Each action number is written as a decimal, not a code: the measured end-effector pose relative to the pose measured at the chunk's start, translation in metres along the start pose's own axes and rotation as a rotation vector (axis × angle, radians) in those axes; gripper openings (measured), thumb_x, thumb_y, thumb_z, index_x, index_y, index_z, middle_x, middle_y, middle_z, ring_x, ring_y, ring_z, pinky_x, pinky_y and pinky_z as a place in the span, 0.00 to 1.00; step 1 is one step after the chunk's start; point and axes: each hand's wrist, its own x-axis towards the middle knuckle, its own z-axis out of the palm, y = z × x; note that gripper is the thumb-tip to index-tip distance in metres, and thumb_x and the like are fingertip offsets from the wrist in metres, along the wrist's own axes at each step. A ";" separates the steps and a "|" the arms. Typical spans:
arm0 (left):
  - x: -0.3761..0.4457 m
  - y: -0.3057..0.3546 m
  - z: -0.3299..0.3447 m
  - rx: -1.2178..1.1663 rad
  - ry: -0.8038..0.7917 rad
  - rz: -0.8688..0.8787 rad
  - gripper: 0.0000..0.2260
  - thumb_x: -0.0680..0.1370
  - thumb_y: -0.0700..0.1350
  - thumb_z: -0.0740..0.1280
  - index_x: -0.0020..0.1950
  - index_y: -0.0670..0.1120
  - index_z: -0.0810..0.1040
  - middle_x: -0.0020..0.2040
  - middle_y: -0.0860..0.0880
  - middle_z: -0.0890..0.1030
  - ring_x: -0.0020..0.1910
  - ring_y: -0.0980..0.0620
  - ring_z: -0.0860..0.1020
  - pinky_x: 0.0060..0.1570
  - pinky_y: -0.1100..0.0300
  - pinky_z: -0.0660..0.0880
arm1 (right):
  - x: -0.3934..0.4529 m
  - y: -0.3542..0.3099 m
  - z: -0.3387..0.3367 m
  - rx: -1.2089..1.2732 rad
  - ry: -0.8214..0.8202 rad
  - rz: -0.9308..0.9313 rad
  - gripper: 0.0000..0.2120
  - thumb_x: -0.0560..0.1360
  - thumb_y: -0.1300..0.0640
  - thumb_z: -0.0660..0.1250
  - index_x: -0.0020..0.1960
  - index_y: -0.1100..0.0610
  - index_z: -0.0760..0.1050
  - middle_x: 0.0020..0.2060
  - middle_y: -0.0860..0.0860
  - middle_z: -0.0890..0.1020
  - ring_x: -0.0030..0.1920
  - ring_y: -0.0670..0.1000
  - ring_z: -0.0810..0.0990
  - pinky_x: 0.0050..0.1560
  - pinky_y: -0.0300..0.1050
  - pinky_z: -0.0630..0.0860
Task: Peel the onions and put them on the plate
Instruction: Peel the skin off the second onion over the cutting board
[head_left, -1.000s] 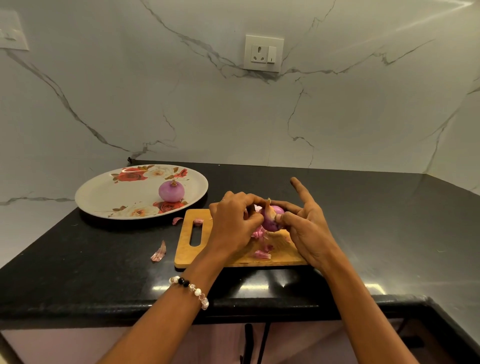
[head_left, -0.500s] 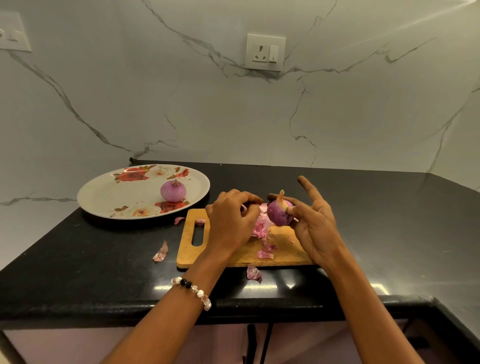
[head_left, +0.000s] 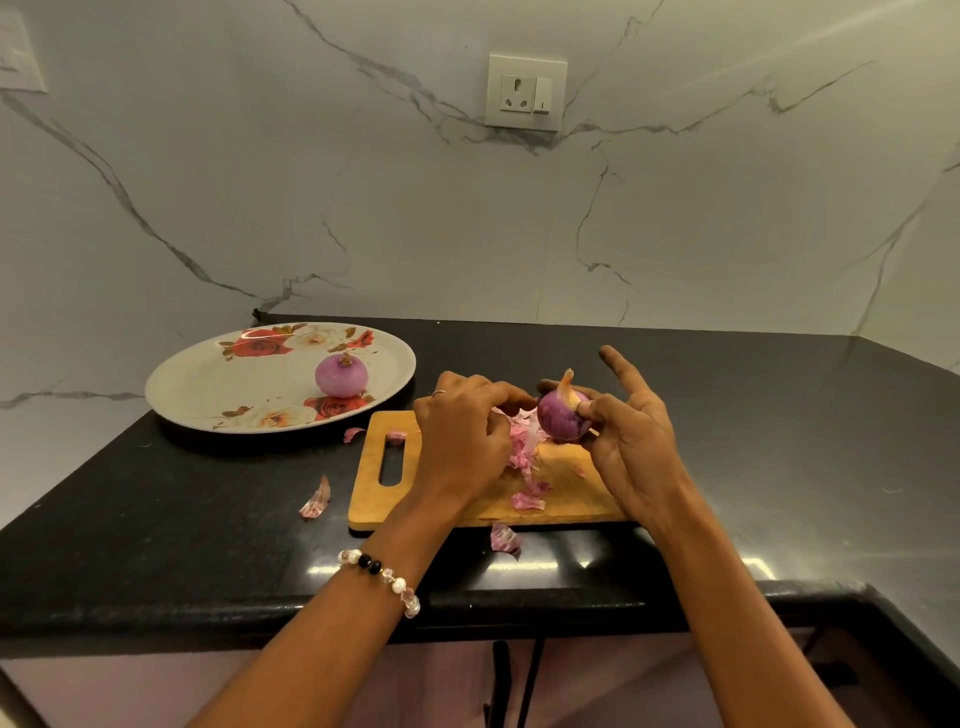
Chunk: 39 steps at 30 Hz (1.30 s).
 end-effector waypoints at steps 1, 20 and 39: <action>0.000 0.000 0.000 -0.016 0.018 -0.016 0.12 0.73 0.41 0.62 0.48 0.51 0.84 0.45 0.52 0.83 0.50 0.50 0.75 0.48 0.45 0.72 | 0.000 0.000 0.000 -0.001 -0.003 0.005 0.32 0.78 0.75 0.56 0.77 0.52 0.59 0.51 0.67 0.83 0.56 0.64 0.82 0.57 0.57 0.80; 0.002 0.001 0.001 -0.055 0.006 -0.043 0.03 0.72 0.47 0.72 0.42 0.49 0.84 0.44 0.60 0.77 0.54 0.54 0.68 0.49 0.42 0.72 | -0.002 0.002 -0.001 -0.095 -0.033 0.003 0.33 0.79 0.74 0.56 0.78 0.51 0.56 0.51 0.66 0.83 0.52 0.61 0.84 0.46 0.45 0.82; 0.003 -0.007 0.004 -0.032 0.054 0.017 0.07 0.75 0.43 0.69 0.48 0.54 0.83 0.46 0.55 0.82 0.49 0.51 0.76 0.46 0.41 0.73 | -0.007 -0.008 -0.003 0.250 -0.031 0.029 0.28 0.76 0.70 0.47 0.74 0.57 0.64 0.59 0.71 0.78 0.59 0.69 0.78 0.42 0.51 0.82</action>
